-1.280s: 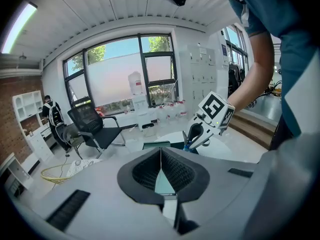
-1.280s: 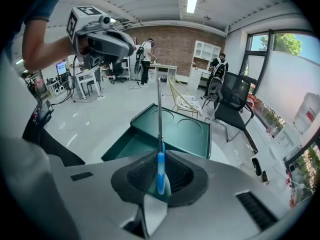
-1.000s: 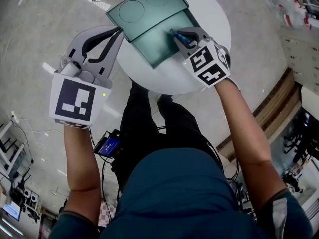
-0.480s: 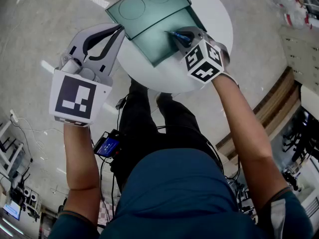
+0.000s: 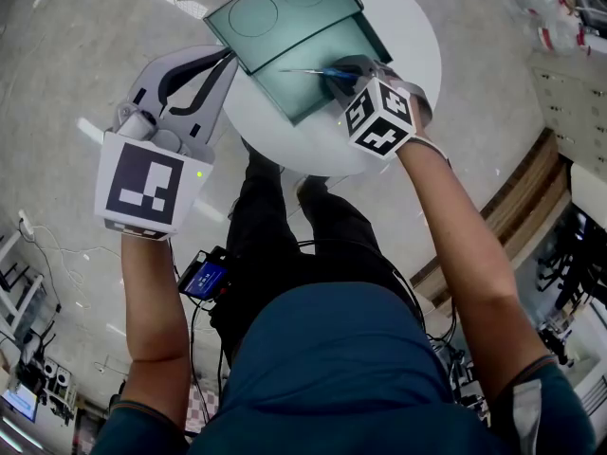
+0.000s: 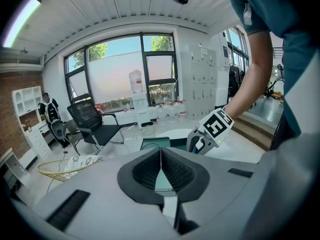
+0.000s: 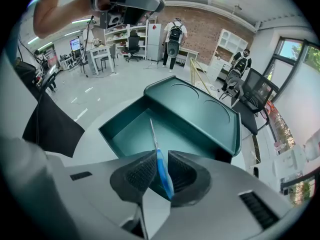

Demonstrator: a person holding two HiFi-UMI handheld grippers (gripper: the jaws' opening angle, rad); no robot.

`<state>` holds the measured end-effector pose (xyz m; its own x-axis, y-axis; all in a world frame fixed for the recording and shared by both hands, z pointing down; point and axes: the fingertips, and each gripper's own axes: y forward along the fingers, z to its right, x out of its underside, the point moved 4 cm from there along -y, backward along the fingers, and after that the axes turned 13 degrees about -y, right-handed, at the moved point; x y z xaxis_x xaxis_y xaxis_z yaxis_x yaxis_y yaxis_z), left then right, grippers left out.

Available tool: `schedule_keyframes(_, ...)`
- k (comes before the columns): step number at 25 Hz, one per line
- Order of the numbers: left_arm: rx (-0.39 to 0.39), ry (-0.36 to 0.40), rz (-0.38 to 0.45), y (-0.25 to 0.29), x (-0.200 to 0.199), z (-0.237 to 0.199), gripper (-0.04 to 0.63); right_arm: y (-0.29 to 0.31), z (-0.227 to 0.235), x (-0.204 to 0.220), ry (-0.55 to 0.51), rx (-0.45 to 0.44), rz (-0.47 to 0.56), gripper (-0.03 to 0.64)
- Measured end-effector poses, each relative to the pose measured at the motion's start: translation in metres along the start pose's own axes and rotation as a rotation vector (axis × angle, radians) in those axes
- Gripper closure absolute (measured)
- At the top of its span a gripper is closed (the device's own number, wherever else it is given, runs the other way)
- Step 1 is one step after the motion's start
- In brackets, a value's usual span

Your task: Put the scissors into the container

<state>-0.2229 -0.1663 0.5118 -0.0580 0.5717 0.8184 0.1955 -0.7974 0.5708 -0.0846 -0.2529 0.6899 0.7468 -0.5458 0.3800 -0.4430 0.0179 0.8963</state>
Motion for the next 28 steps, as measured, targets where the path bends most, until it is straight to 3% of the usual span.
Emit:
schedule_keyframes(6, -0.009, 0.013, 0.014, -0.018, -0.007, 0.001, 0.574, -0.015, -0.002, -0.014, -0.002, 0.015, 0.008, 0.551)
schedule_keyframes(15, -0.023, 0.057, 0.046, -0.049, -0.028, 0.012, 0.574, -0.061, 0.012, -0.034, 0.002, 0.111, 0.026, 0.551)
schedule_keyframes(28, -0.051, 0.139, 0.094, -0.111, -0.085, 0.051, 0.574, -0.201, 0.032, -0.066, 0.072, 0.322, 0.128, 0.551)
